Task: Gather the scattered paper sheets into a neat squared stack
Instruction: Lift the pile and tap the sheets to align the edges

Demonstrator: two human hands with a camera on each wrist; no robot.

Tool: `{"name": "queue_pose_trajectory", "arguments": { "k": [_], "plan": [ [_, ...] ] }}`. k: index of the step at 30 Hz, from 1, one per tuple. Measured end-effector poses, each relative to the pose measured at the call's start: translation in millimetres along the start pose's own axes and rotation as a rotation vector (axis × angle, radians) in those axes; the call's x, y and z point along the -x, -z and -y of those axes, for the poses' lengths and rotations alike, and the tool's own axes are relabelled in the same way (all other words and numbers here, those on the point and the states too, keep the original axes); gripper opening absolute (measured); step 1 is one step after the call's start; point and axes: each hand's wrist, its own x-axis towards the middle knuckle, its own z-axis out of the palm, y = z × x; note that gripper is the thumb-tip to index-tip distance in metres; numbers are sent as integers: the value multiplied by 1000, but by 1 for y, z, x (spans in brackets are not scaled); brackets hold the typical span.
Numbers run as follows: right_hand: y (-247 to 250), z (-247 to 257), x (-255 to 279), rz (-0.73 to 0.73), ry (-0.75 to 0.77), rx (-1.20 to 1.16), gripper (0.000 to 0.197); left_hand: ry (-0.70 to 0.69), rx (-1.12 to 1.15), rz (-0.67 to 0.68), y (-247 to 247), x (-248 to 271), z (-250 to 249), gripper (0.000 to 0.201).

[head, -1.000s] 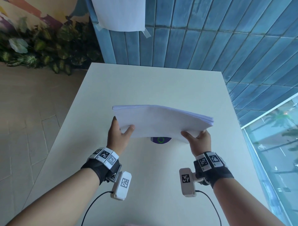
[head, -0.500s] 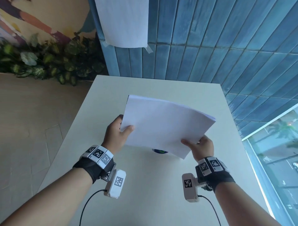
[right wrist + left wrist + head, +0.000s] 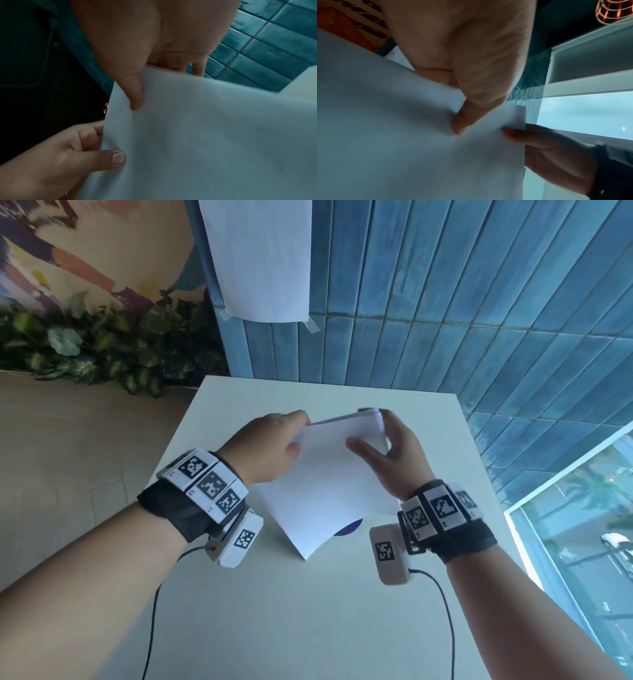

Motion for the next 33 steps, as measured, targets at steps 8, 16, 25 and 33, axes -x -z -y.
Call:
{"name": "queue_pose_trajectory", "arguments": {
  "k": [8,16,25,33],
  "plan": [
    [15,-9,2,-95,-58,-412,13,5,180,-67,29,-2,-9,13],
    [20,-24,14,-172,-110,-543,14,198,868,-220,12,8,11,8],
    [-3,-31,18,-309,-145,-591,26,194,875,-745,-31,6,-25,14],
    [-4,-49,32,-355,-185,-520,20,158,753,-617,-48,9,-12,27]
  ]
}}
